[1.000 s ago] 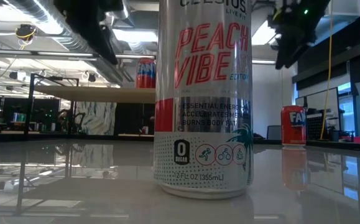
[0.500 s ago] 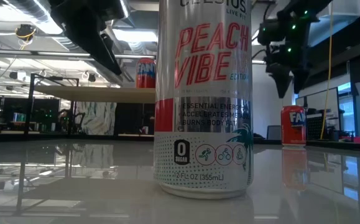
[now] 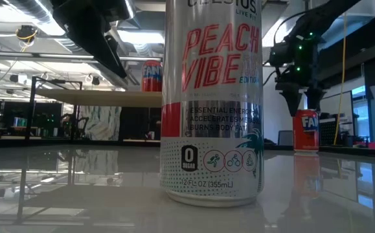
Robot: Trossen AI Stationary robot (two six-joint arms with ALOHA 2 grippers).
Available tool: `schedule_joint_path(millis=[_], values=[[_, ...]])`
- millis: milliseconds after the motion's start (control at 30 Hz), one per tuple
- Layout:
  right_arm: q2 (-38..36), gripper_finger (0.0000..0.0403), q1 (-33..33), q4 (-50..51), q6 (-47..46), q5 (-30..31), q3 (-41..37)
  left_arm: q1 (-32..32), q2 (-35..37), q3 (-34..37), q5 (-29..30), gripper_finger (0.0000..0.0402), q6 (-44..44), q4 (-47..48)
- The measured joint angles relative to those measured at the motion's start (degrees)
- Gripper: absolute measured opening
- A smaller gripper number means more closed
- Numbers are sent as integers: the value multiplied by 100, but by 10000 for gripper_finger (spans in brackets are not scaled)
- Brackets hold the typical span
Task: Place canned beverage on shelf
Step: Put the red soda can on the shelf aligned with the other red soda can
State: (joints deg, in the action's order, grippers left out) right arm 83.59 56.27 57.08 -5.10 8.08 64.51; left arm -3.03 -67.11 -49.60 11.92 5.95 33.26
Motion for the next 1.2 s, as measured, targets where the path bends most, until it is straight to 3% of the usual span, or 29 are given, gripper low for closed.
schedule_joint_path(millis=[400, 667, 800, 1000, 1200], values=[[361, 373, 1, 156, 92, -176, -4, 0, 0, 0, 2, 379, 6, -2], [370, 289, 2, 151, 232, -271, 0, 0, 0, 0, 2, 379, 7, -7], [357, 282, -67, 155, 252, -311, -1, -1, 0, 0, 2, 379, 7, -55], [81, 282, -607, 477, 113, -743, 33, 0, 0, 0, 2, 379, 7, -92], [-143, 284, -1725, 729, -309, -769, 335, 0, 0, 0, 2, 379, 0, -129]])
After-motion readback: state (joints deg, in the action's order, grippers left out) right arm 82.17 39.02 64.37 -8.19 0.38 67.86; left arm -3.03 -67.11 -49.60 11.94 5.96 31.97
